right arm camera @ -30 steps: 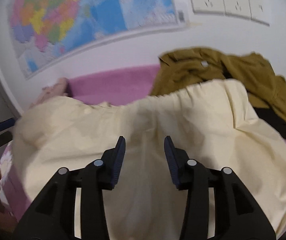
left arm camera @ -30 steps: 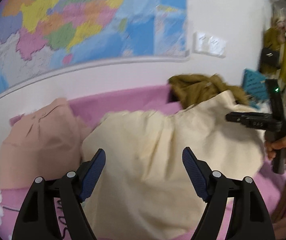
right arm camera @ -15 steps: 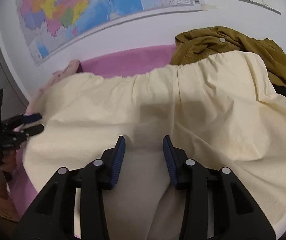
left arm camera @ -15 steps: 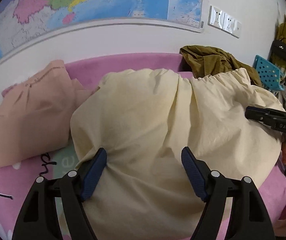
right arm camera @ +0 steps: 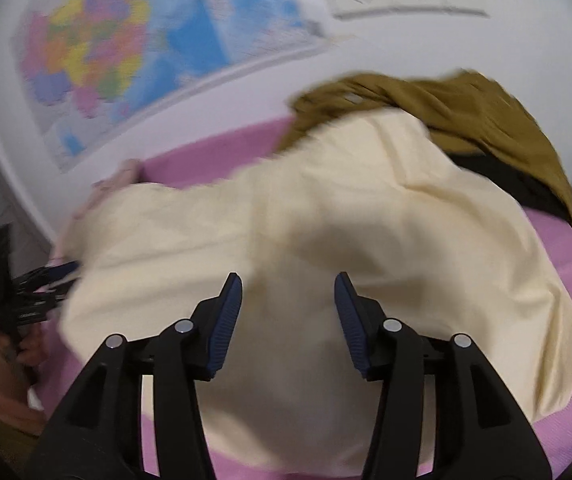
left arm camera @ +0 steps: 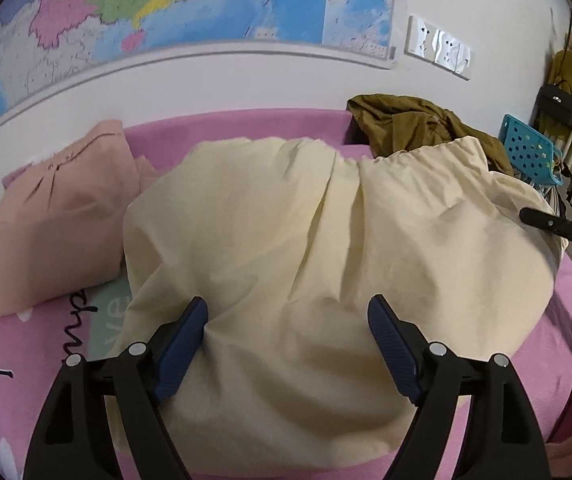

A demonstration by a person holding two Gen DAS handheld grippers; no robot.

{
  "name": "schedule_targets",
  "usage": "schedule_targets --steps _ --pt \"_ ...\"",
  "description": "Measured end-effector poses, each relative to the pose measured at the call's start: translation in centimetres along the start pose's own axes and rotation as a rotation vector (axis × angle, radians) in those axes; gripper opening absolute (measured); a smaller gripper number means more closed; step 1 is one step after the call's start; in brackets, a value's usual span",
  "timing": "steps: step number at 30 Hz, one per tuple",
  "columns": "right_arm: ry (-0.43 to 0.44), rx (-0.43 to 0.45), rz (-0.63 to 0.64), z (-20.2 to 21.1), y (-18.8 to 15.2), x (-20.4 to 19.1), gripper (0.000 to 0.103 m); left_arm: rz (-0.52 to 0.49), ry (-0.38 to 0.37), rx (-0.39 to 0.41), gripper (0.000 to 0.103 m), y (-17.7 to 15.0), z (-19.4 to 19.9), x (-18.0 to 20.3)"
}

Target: Fold large clothes

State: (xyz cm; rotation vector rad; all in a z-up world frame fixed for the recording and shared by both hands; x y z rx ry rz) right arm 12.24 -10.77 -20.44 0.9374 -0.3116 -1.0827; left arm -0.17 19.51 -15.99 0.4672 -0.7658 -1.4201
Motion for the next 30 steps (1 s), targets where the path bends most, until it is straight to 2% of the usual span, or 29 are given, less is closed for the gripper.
schedule_targets --steps 2,5,10,16,20,23,26,30 --pt "-0.008 -0.032 -0.032 -1.3 -0.5 1.2 0.043 -0.010 0.012 -0.002 0.079 -0.1 -0.3 0.0" --pt "-0.014 -0.027 -0.042 -1.6 -0.4 1.3 0.044 -0.003 0.019 -0.004 0.079 -0.1 -0.3 -0.2" --pt "0.017 0.025 -0.055 0.8 -0.1 1.1 0.048 0.021 0.016 0.016 0.079 0.1 1.0 0.0" --pt "-0.020 0.072 -0.100 3.6 0.2 3.9 0.049 0.017 0.023 0.032 0.079 -0.3 2.7 0.2" --pt "-0.054 0.024 -0.152 2.3 -1.1 6.3 0.047 0.016 0.013 0.026 0.079 -0.9 2.9 -0.1" --pt "-0.080 -0.003 -0.170 0.7 -1.9 7.5 0.044 0.051 -0.004 0.014 0.078 -1.5 2.2 -0.9" --pt "-0.089 -0.009 -0.171 0.6 -1.8 7.5 0.044 0.089 -0.038 0.012 0.078 -1.8 1.6 -1.4" --pt "-0.089 0.028 -0.131 2.2 -1.2 6.1 0.049 0.096 -0.039 0.018 0.078 -1.7 2.2 -1.3"
Point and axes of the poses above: each gripper's, at about its wrist camera, not at the fingertips, and z roughly against the way its jaws point, x to its right, y to its top, the point moved 10 cm from there along -z, roughly the way its jaws point, and after that the axes turned 12 degrees about -y, right-handed, at the moved point
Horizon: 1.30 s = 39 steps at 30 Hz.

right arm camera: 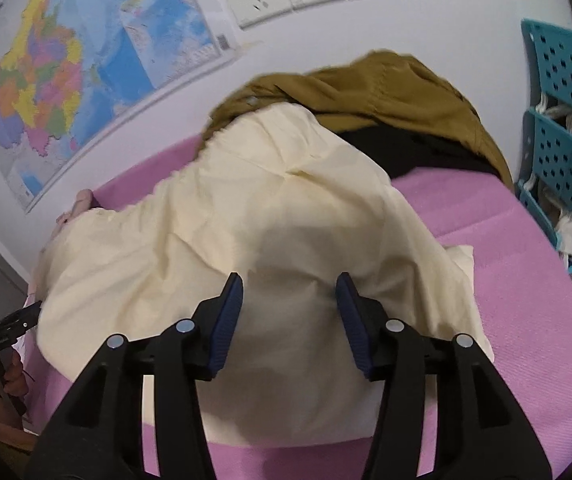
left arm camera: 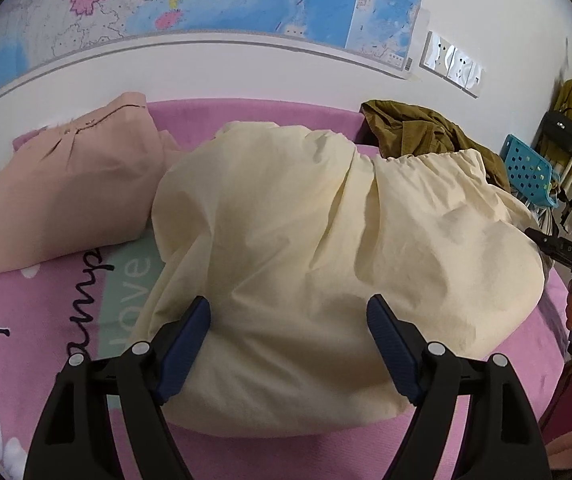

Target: Fold large clothes

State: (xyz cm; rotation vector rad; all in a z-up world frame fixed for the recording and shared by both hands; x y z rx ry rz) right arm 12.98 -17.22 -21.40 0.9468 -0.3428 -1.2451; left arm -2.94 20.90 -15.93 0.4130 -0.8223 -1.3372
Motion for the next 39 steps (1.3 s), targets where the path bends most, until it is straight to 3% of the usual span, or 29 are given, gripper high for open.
schedule_targets --steps 5,7,12,17,21,26,28,30,33,39 --pt "0.080 0.071 0.094 3.1 0.5 -3.9 0.052 -0.015 -0.014 0.065 0.078 0.3 3.0 0.2" --pt "0.124 0.095 0.140 4.0 0.6 -6.0 0.059 0.003 -0.010 0.073 0.078 0.2 3.7 -0.4" --pt "0.222 0.053 0.258 3.3 -1.3 -11.5 0.059 0.074 0.002 0.050 0.072 -1.0 3.0 -2.2" --pt "0.199 -0.048 0.294 0.1 -4.0 -12.7 0.059 0.091 0.036 0.017 0.070 -2.1 2.1 -3.0" --pt "0.192 -0.032 0.287 0.9 -3.5 -13.3 0.061 0.101 0.058 0.025 0.070 -2.2 3.0 -3.4" --pt "0.242 0.028 0.358 3.6 -3.2 -16.1 0.063 0.081 0.071 0.065 0.074 -1.9 4.7 -2.9" --pt "0.288 0.042 0.409 4.6 -3.8 -18.3 0.068 0.089 0.060 0.069 0.078 -1.9 5.0 -2.8" --pt "0.305 0.053 0.491 5.2 -4.9 -20.6 0.082 0.099 0.047 0.067 0.078 -2.2 5.2 -2.6" --pt "0.305 0.074 0.640 5.7 -7.1 -23.7 0.089 0.106 0.025 0.063 0.082 -2.8 5.4 -2.1" --pt "0.227 0.082 0.888 3.8 -11.3 -27.6 0.090 0.137 -0.037 0.034 0.083 -4.8 5.4 -0.8"
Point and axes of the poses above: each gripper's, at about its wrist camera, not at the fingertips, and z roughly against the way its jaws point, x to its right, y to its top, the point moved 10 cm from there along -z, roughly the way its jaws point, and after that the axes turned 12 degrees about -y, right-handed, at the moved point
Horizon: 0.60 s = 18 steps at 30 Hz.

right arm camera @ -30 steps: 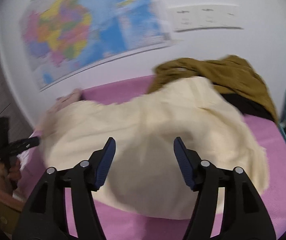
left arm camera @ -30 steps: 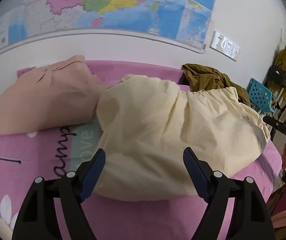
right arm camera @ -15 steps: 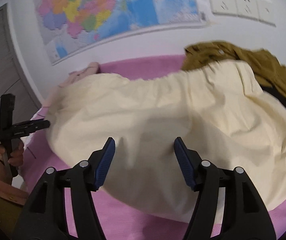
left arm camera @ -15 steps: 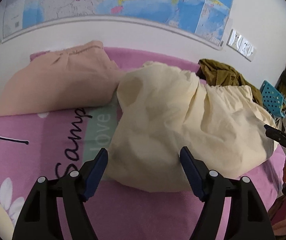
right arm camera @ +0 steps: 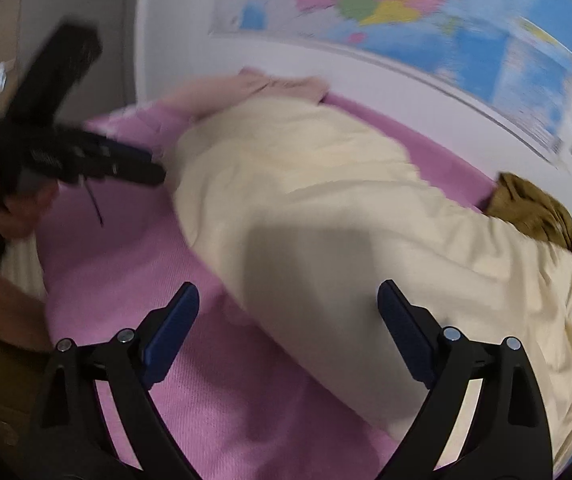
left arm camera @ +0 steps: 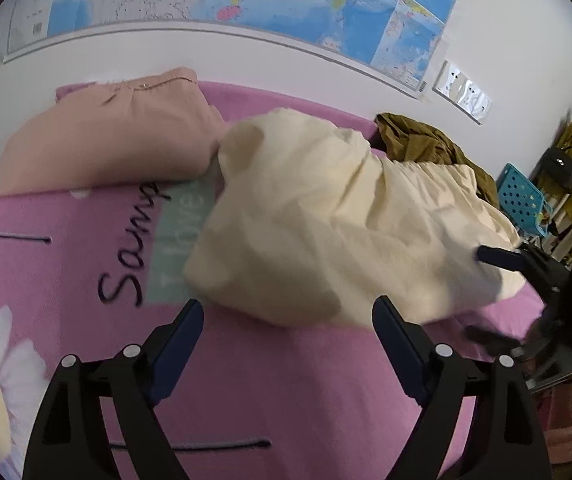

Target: Fold large clothes

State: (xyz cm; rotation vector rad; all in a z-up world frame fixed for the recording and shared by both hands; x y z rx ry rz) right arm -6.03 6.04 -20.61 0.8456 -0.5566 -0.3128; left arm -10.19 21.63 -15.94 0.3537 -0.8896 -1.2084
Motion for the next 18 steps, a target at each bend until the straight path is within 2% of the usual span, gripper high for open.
schedule_targets --steps 4,7,10,12,15,16,18 --pt "-0.119 0.001 0.159 -1.7 -0.5 -0.9 0.090 0.031 -0.085 -0.028 0.084 -1.5 -0.5 1.2" --pt "-0.155 -0.002 0.166 -2.8 -0.5 -0.1 0.077 0.046 -0.135 -0.039 0.084 -1.8 -1.3 2.0" --pt "-0.117 -0.006 0.104 -3.0 0.1 0.9 0.065 0.099 -0.241 -0.058 0.084 -1.9 -2.6 2.9" --pt "-0.098 -0.007 0.054 -2.7 0.5 1.5 0.058 0.134 -0.283 -0.072 0.084 -1.8 -3.8 3.3" --pt "-0.084 0.014 -0.014 -1.8 1.4 2.4 0.055 0.161 -0.310 -0.045 0.084 -1.0 -4.4 3.6" --pt "-0.068 0.013 -0.038 -1.6 1.6 2.7 0.055 0.187 -0.352 -0.001 0.084 -0.2 -4.3 3.8" --pt "-0.045 0.006 -0.068 -1.7 1.7 3.0 0.055 0.228 -0.396 0.027 0.084 0.6 -4.2 4.0"
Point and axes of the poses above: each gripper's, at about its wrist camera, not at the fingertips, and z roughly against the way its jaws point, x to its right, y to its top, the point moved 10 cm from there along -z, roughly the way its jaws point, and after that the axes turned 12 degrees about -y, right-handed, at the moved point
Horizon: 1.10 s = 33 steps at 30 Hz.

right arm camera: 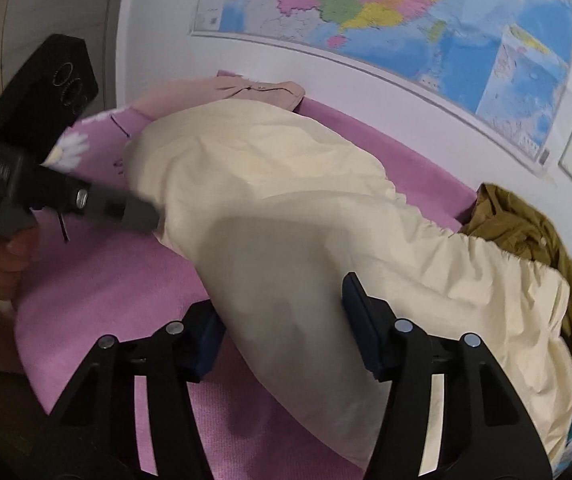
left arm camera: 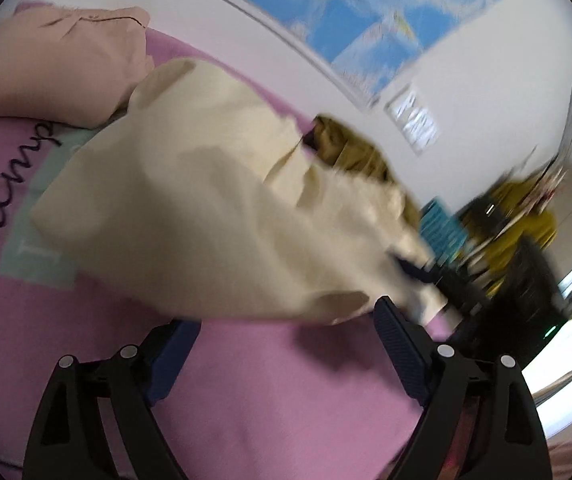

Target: Fold large clothes

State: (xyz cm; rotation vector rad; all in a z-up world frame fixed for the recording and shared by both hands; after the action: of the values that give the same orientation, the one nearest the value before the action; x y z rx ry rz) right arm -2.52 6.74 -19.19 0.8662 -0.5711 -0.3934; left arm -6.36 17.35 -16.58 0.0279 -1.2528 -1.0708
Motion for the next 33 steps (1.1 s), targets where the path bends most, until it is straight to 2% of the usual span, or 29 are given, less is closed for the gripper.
schedule_targets --steps 7,11,13,17,18,21,27,29,33 --pt "0.023 -0.007 -0.036 0.1 -0.2 -0.2 0.055 0.115 -0.015 0.019 0.084 1.9 -2.1 -1.4" --pt "0.042 -0.021 -0.063 0.2 -0.6 -0.4 0.057 0.123 0.037 -0.019 0.084 2.7 -4.2 -1.9" --pt "0.068 -0.027 -0.106 0.8 -0.7 -0.2 0.060 0.130 0.063 -0.032 0.081 3.2 -4.8 -2.5" --pt "0.185 -0.019 -0.304 3.9 -1.7 1.9 0.069 0.087 0.146 -0.048 0.065 3.3 -5.0 -3.2" --pt "0.219 -0.020 -0.396 5.0 -2.7 3.5 0.073 0.070 0.171 -0.050 0.060 3.2 -4.9 -3.2" --pt "0.288 -0.049 -0.654 7.1 -6.6 7.8 0.077 0.067 0.197 -0.046 0.050 3.1 -4.5 -3.7" --pt "0.181 -0.145 -1.030 8.6 -16.1 15.0 0.078 0.051 0.217 -0.052 0.049 2.9 -4.2 -4.0" --pt "0.167 -0.142 -1.100 8.6 -17.3 16.4 0.078 0.045 0.222 -0.055 0.049 2.9 -4.2 -4.0" --pt "0.080 -0.138 -1.203 8.0 -19.1 18.8 0.077 0.041 0.220 -0.057 0.049 3.0 -4.3 -4.0"
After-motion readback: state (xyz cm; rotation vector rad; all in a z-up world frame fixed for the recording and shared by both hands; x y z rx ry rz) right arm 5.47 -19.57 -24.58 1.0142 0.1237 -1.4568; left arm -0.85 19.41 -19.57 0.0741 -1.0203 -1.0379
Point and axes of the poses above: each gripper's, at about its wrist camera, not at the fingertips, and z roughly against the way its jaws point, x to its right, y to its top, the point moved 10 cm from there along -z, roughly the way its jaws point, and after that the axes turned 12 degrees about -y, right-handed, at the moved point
